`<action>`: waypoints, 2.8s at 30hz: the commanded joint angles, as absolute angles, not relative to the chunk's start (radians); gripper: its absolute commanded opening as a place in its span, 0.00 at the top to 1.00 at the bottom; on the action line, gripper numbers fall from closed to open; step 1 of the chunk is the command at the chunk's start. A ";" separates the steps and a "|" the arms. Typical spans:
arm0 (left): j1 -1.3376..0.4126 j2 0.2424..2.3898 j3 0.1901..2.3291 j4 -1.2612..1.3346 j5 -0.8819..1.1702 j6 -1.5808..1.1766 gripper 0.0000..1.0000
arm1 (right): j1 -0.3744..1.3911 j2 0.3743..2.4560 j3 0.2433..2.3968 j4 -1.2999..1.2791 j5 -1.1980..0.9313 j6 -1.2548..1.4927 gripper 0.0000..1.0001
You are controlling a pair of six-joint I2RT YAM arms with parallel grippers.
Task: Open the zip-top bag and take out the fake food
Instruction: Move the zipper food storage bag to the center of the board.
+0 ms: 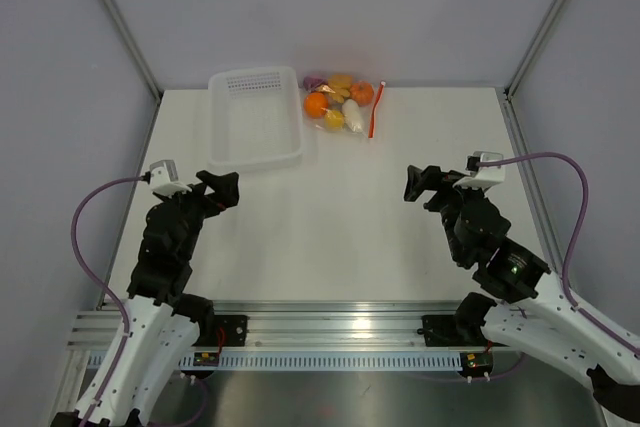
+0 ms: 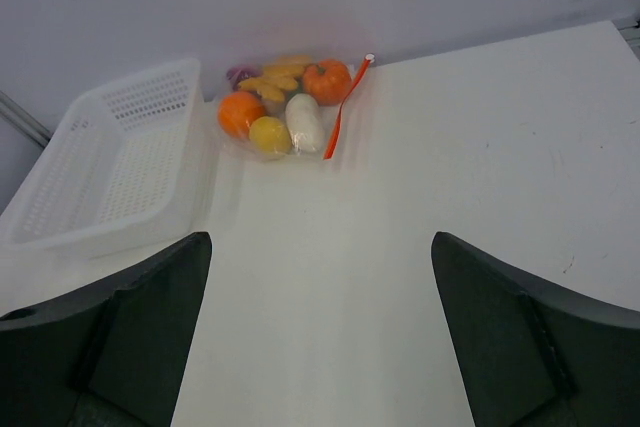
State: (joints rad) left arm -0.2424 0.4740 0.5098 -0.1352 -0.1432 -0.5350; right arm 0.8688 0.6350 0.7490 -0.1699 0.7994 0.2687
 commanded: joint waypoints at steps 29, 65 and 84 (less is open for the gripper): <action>-0.244 0.522 0.557 -0.109 -0.083 -0.551 0.01 | 0.381 1.199 0.824 0.119 0.166 0.577 0.01; -0.244 0.512 0.549 -0.123 -0.109 -0.572 0.01 | 0.307 2.172 1.264 0.653 0.110 0.997 0.30; -0.244 0.538 0.549 -0.104 -0.066 -0.575 0.01 | 0.308 1.935 1.106 0.640 0.023 0.850 1.00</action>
State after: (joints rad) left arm -0.2424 0.5217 0.5175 -0.1474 -0.1059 -0.5705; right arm 0.3111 2.0781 1.1431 0.6209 0.0544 0.9184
